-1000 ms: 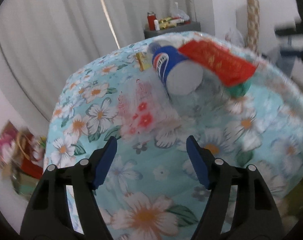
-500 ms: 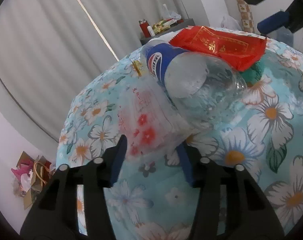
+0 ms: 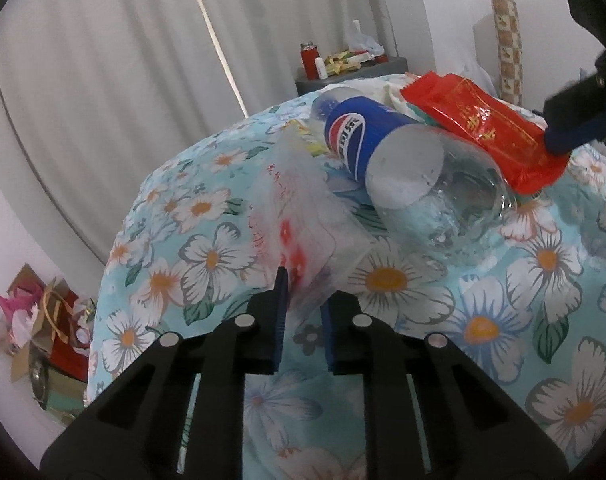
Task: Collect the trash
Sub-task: 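Grasp the red packet with the right gripper while the left gripper lifts the plastic bag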
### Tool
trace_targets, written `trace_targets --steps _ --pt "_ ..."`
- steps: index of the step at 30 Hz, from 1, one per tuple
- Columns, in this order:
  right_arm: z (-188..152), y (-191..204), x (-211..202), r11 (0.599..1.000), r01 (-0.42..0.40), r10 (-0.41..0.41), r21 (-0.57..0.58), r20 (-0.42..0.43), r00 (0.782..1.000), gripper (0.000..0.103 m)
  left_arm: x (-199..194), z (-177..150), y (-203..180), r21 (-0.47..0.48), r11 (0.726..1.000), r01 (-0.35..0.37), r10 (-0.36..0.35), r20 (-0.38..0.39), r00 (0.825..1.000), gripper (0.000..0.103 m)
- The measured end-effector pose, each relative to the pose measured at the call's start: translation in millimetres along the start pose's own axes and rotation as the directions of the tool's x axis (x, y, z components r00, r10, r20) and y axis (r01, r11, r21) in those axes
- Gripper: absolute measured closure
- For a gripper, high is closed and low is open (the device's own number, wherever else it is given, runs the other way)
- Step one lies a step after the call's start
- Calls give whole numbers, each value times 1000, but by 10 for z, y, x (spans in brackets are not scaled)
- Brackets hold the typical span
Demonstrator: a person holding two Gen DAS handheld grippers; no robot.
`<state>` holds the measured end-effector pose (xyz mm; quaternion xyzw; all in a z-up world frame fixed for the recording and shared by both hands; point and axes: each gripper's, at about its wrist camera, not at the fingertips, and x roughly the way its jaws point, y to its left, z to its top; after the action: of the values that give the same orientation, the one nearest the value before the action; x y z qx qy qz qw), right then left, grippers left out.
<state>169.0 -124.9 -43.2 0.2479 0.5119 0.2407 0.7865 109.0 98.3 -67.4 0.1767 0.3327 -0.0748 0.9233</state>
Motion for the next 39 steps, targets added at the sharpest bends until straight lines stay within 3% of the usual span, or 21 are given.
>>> trace_targets --steps 15,23,24,26,28,36,39 --pt "-116 -199 -229 998 40 -42 44 38 998 72 -3 -2 24 -24 1000 10 -10 -4 1000 92" --pt "-145 -354 -121 993 83 -84 89 14 996 72 29 -23 17 -24 1000 15 -16 -11 1000 92" --pt "-146 -359 -133 993 79 -81 82 16 997 70 35 -23 21 -25 1000 17 -17 -11 1000 92" --pt "-159 -359 -144 994 79 -81 77 16 997 54 42 -26 18 -26 1000 18 -18 -13 1000 92" --pt "-182 -381 -162 993 92 -94 78 18 995 51 63 -26 24 -24 1000 18 -18 -14 1000 92" --pt "-349 -448 -32 992 57 -53 112 -31 998 52 73 -26 19 -23 1000 17 -17 -14 1000 92" --pt "-379 -469 22 991 55 -51 123 -36 998 67 71 -25 27 -26 1000 13 -14 -11 1000 93"
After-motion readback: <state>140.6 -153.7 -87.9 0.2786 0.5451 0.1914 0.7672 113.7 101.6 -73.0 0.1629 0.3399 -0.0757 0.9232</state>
